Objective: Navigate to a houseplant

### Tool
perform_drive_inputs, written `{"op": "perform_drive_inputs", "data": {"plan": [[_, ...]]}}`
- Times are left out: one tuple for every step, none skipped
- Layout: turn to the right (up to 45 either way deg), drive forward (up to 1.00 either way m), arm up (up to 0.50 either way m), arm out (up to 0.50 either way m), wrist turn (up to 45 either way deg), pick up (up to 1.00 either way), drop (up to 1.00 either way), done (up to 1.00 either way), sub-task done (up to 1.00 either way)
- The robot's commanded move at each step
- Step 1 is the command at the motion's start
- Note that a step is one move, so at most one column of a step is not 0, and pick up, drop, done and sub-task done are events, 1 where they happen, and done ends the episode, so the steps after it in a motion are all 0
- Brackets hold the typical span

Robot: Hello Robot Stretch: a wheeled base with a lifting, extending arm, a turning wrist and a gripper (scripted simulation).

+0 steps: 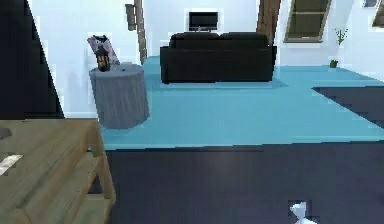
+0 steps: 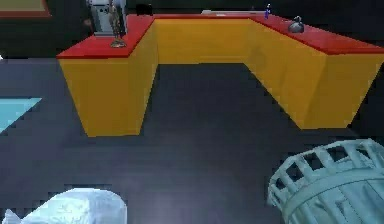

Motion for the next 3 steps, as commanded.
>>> {"op": "perform_drive_inputs", "data": {"plan": [[0.0,0.90,0.00,0.00,0.0,0.00,0.00,0.00,0.00],[33.0,0.00,0.00,0.00,0.0,0.00,0.00,0.00,0.00],[0.0,0.45,0.00,0.00,0.0,0.00,0.00,0.00,0.00]]}}
